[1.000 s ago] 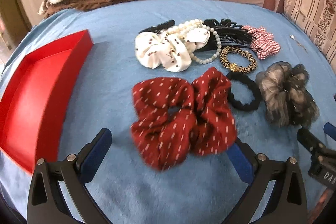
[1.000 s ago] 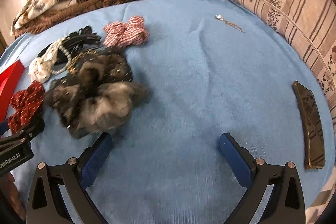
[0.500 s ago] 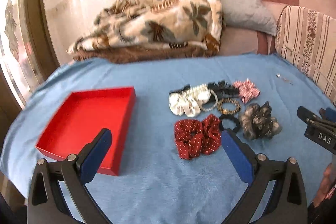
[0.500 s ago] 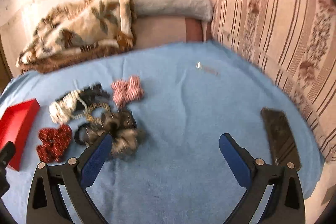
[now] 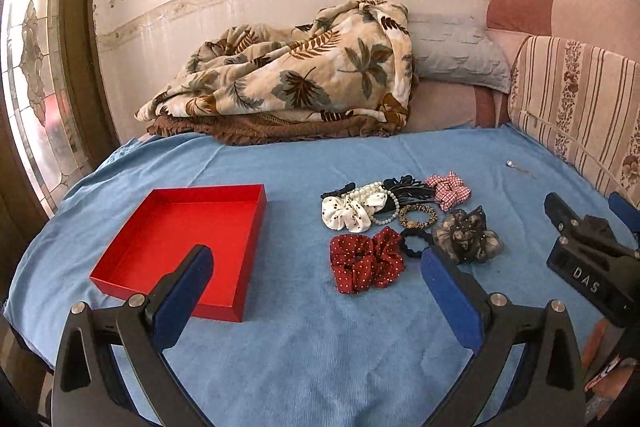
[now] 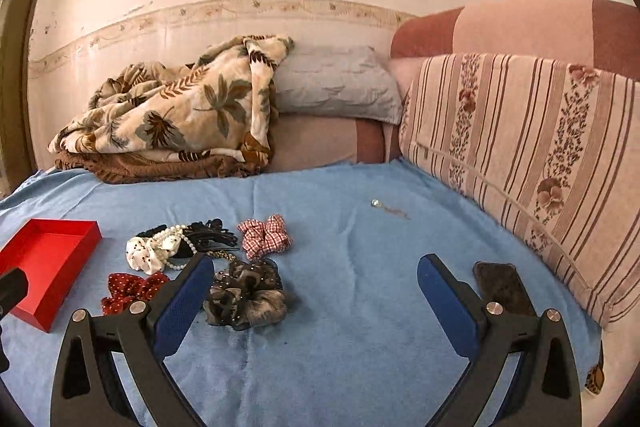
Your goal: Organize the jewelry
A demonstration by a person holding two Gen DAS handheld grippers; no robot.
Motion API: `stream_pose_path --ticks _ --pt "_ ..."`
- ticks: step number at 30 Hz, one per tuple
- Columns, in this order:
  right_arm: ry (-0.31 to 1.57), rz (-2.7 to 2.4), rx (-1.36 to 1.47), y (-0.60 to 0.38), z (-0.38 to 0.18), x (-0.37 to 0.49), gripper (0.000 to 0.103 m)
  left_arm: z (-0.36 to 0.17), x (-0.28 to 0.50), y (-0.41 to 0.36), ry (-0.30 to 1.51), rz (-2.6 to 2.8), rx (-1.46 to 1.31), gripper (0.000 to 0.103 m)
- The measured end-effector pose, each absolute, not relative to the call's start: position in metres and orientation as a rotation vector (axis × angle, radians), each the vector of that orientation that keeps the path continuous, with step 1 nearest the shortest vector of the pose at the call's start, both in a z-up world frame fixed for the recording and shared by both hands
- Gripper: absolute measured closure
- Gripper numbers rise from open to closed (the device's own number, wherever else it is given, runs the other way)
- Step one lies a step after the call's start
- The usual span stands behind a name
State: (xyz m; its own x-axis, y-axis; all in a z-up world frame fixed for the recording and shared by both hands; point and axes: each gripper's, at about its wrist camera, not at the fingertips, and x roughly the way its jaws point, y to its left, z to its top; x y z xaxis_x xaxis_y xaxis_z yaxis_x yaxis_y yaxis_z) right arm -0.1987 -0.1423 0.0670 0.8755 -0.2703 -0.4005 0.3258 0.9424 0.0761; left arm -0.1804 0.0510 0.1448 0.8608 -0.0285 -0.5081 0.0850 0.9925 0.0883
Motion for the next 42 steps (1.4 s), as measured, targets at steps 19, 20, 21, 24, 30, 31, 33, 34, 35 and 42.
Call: stream_pose_path --ticks 19,20,21,24,30,31,33,34,35,42 --pt "0.423 -0.298 0.155 -0.13 0.065 -0.208 0.0 0.16 -0.213 0.062 0.488 -0.032 0.097 0.0" --pt "0.425 -0.295 0.156 -0.13 0.065 -0.207 0.0 0.16 -0.213 0.063 0.489 -0.034 0.096 0.0" --pt "0.427 -0.294 0.156 -0.129 0.065 -0.207 0.0 0.16 -0.214 0.063 0.491 -0.034 0.094 0.0" --pt "0.434 -0.291 0.153 -0.129 0.064 -0.207 0.0 0.159 -0.214 0.064 0.501 -0.033 0.09 0.0" --pt "0.445 -0.28 0.168 -0.131 0.062 -0.204 0.0 0.153 -0.207 0.063 0.525 -0.029 0.091 0.0" --pt "0.45 -0.277 0.171 -0.131 0.062 -0.203 0.0 0.151 -0.206 0.063 0.53 -0.029 0.093 0.0" --pt "0.458 -0.272 0.173 -0.13 0.06 -0.201 0.0 0.148 -0.203 0.064 0.539 -0.029 0.095 0.0" --pt "0.465 -0.268 0.173 -0.13 0.059 -0.199 0.0 0.146 -0.201 0.065 0.543 -0.03 0.095 0.0" --pt "0.469 -0.265 0.173 -0.13 0.059 -0.198 0.0 0.145 -0.199 0.065 0.549 -0.031 0.095 0.0" --pt "0.507 -0.242 0.163 -0.125 0.052 -0.189 0.0 0.128 -0.183 0.069 0.6 -0.024 0.088 0.0"
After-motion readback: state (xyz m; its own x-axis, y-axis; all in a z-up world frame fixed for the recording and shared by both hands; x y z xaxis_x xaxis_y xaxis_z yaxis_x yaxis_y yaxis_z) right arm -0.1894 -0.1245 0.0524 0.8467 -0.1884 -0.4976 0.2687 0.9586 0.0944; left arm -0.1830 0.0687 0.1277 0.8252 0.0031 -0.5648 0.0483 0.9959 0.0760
